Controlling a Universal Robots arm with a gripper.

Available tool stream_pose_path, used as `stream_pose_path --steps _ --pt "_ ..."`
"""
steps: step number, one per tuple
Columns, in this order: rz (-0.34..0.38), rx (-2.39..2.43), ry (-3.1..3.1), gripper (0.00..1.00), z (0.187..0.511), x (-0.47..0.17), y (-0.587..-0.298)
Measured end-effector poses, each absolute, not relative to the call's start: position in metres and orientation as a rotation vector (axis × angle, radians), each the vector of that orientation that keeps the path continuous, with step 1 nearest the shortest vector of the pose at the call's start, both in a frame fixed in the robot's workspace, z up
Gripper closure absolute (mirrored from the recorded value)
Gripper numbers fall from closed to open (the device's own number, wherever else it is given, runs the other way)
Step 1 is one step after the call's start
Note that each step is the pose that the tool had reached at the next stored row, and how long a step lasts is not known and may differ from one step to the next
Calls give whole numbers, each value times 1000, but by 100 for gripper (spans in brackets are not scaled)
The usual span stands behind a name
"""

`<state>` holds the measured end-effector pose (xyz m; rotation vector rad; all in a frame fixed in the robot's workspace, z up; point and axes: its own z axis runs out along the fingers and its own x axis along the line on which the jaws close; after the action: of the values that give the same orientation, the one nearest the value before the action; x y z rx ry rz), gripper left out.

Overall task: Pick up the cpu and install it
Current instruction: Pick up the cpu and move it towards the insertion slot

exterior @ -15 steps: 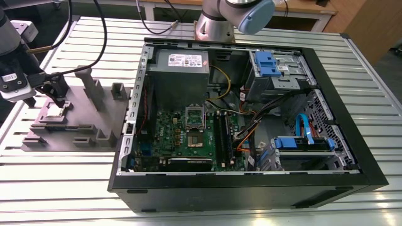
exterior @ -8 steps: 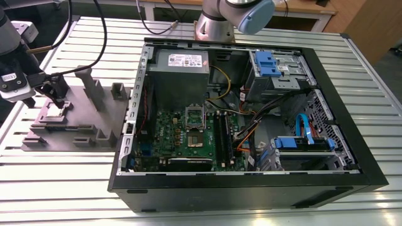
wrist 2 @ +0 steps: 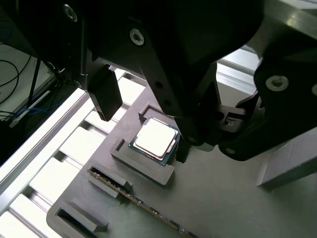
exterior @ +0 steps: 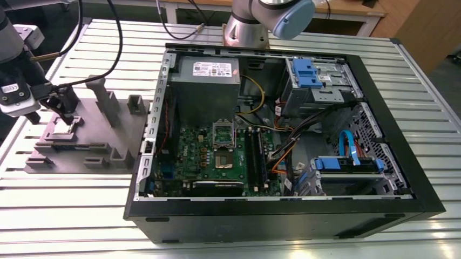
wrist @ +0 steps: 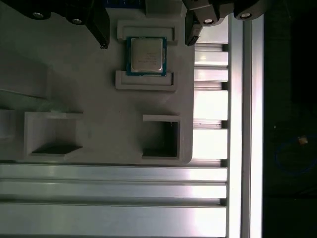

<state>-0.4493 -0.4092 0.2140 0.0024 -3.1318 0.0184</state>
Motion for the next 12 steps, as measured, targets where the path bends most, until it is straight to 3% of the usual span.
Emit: stream_pose_path --steps 12 --pt "30 -4 -3132 29 209 -448 -410"
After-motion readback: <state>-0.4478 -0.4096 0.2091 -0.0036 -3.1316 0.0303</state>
